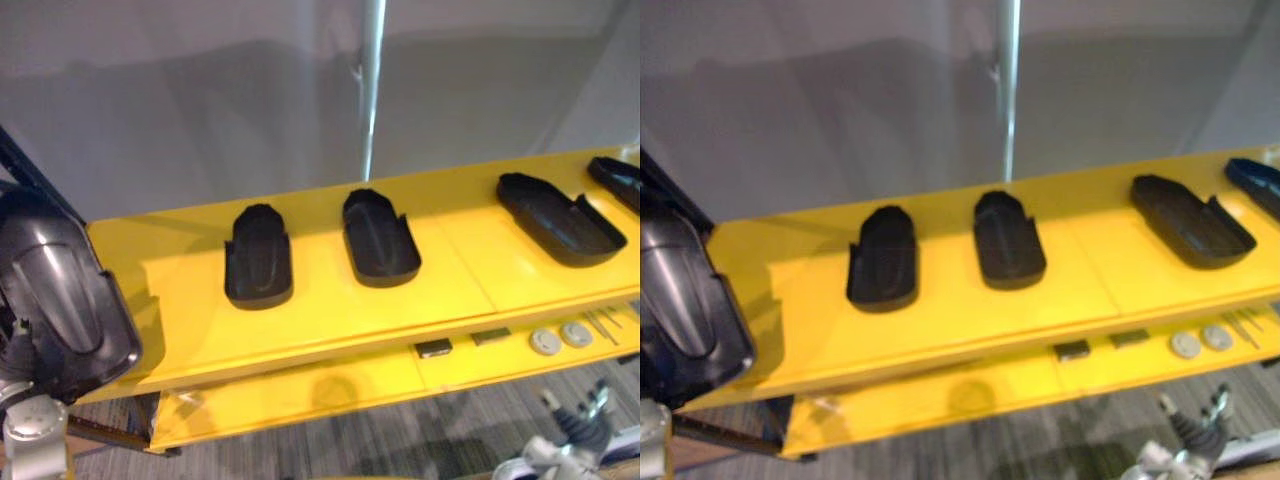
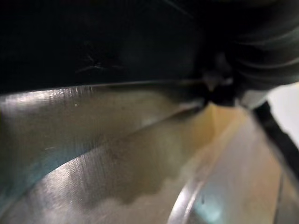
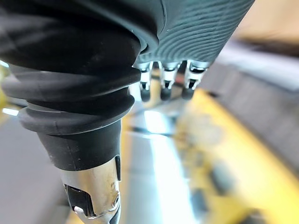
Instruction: Walk over and take plastic housings, then place them on the shelf
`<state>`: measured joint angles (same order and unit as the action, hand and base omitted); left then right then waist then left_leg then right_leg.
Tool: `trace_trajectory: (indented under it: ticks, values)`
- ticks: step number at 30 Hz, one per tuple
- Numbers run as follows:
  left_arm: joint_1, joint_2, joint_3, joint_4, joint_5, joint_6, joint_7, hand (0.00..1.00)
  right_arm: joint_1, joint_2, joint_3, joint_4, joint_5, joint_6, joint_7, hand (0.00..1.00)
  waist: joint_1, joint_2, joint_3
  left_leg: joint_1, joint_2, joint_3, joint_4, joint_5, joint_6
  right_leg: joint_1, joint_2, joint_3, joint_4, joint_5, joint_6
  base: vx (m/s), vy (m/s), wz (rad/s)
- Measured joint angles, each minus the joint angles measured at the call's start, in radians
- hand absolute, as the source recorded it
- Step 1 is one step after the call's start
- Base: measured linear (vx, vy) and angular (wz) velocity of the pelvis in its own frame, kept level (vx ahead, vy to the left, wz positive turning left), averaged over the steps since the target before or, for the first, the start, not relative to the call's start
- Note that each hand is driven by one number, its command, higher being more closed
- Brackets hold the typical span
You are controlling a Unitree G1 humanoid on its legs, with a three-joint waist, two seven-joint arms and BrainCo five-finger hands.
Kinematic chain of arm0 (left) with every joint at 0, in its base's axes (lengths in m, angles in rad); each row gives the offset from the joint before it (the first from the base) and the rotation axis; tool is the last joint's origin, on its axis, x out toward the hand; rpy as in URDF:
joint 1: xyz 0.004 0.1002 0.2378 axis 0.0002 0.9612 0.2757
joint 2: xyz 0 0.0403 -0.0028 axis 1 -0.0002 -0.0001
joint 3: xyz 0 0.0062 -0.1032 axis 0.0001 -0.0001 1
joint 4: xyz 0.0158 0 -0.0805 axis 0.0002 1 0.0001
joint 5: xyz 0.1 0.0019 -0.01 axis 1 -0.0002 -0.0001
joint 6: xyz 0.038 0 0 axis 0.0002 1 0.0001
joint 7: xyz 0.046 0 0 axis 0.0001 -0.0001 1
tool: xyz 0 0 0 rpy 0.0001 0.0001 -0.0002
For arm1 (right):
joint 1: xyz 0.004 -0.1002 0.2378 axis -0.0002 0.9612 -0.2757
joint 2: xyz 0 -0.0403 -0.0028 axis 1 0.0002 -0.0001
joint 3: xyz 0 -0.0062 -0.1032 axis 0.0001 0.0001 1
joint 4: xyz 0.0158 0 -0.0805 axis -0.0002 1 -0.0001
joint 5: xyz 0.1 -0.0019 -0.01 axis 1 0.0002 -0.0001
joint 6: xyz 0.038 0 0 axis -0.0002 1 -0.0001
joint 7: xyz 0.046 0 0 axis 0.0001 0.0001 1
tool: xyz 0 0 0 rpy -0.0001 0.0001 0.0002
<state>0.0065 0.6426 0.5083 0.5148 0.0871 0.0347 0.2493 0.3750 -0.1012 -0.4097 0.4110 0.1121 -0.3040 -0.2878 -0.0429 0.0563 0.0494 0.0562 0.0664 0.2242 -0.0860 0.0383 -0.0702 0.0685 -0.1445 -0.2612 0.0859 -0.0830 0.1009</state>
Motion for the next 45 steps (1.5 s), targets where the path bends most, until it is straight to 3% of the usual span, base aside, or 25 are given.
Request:
trace_trajectory:
  ticks: [5,9,15,19,25,33,41,45]
  values:
    - [-0.186,0.169,-0.129,0.114,0.046,0.077,-0.107,1.00,-0.001,-0.002,0.009,0.151,0.002,0.008,0.007,0.00,0.001,0.002,0.008,0.000,-0.005,0.001,-0.001,0.000,0.000,0.000,-0.003,-0.001,0.000,0.001,0.001,0.00,0.000,0.00]
    - [-0.345,0.261,-0.247,0.168,0.099,0.103,-0.190,1.00,-0.008,-0.010,0.010,0.257,0.043,0.050,0.038,0.00,-0.002,0.002,0.048,0.000,-0.013,0.002,-0.002,0.000,0.000,0.002,-0.011,-0.003,-0.002,0.004,0.006,0.00,0.000,0.00]
    - [-0.461,0.303,-0.339,0.228,0.154,0.153,-0.295,1.00,-0.014,-0.010,0.026,0.335,0.072,0.083,0.077,0.00,-0.029,0.003,0.081,-0.004,-0.020,0.008,-0.002,0.000,0.000,0.001,-0.014,-0.007,-0.012,0.006,0.009,0.04,0.008,0.03]
    - [-0.487,0.312,-0.379,0.272,0.159,0.172,-0.341,1.00,-0.039,-0.011,0.026,0.382,0.086,0.081,0.088,0.00,-0.031,0.003,0.108,-0.004,-0.020,0.025,0.000,0.001,0.000,0.000,-0.014,-0.005,-0.013,0.006,0.009,0.01,-0.001,-0.01]
    - [-0.489,0.368,-0.397,0.338,0.158,0.186,-0.348,1.00,-0.058,-0.012,0.028,0.423,0.092,0.074,0.089,0.00,-0.039,-0.015,0.133,-0.003,-0.020,0.037,0.004,0.001,0.000,-0.003,-0.013,-0.001,-0.011,0.005,0.008,0.01,-0.001,-0.01]
    - [-0.489,0.368,-0.397,0.367,0.157,0.188,-0.345,1.00,-0.068,-0.004,0.028,0.444,0.128,0.071,0.089,0.00,-0.033,-0.043,0.151,-0.008,-0.019,0.052,0.003,0.001,0.001,-0.030,-0.014,0.022,0.008,0.003,0.003,-0.02,0.009,-0.07]
    - [-0.489,0.328,-0.397,0.373,0.146,0.181,-0.328,1.00,-0.077,-0.002,0.026,0.433,0.131,0.071,0.089,0.00,-0.032,-0.043,0.192,-0.013,-0.020,0.053,0.003,0.001,0.001,-0.033,-0.013,0.023,0.007,0.002,0.002,0.00,0.000,0.00]
    - [-0.489,0.326,-0.397,0.373,0.114,0.154,-0.285,1.00,-0.077,-0.002,0.023,0.432,0.132,0.071,0.091,0.00,-0.036,-0.046,0.205,-0.023,-0.020,0.058,0.004,0.001,0.001,-0.041,-0.013,0.026,0.000,0.004,0.001,0.02,0.000,-0.01]
